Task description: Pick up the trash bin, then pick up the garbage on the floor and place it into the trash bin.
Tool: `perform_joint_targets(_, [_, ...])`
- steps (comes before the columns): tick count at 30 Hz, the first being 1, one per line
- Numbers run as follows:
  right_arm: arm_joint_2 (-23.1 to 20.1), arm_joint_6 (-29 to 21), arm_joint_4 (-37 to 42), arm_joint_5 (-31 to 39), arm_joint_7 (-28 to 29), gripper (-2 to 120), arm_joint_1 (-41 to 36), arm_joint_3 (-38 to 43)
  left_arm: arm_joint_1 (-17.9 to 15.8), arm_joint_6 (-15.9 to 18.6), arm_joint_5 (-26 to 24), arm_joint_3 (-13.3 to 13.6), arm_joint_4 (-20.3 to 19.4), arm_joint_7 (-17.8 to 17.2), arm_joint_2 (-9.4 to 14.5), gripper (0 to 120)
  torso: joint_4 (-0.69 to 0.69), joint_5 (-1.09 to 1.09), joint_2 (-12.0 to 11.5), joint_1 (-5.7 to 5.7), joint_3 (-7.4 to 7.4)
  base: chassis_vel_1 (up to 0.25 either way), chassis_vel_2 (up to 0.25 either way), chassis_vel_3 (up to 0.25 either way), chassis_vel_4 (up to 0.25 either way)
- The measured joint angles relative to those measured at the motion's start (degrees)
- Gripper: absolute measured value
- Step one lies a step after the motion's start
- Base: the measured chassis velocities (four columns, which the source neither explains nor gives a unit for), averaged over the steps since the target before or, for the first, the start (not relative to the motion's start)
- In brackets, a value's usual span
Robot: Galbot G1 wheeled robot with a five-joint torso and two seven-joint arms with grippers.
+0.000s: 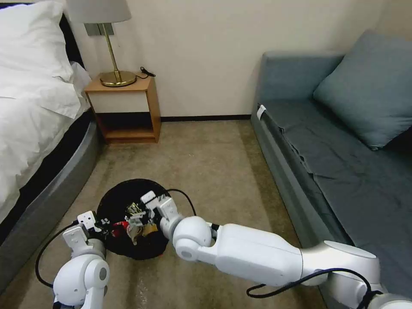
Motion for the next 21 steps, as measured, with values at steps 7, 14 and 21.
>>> perform_joint_targets(7, [-1.3, 1.0, 2.8, -1.5, -0.1, 100, 0.1, 4.7, -0.2, 0.0, -3.7, -0.4, 0.2, -1.7, 0.2, 2, 0.00, 0.00, 0.0, 0.00, 0.00, 0.000, 0.000, 0.000, 0.000])
perform_joint_targets(14, [-4.5, 1.5, 5.9, -2.0, -0.4, 100, -1.0, 10.5, -1.0, 0.5, -14.5, -1.2, 1.8, -8.0, 0.8, 2, -0.01, 0.00, 0.0, 0.00, 0.00, 0.000, 0.000, 0.000, 0.000])
perform_joint_targets(21, [-5.7, 1.6, 7.1, -2.5, -0.5, 100, -3.1, 12.3, -2.5, 1.9, -22.8, -2.1, 4.0, -13.2, 1.8, 2, 0.00, 0.00, 0.0, 0.00, 0.00, 0.000, 0.000, 0.000, 0.000])
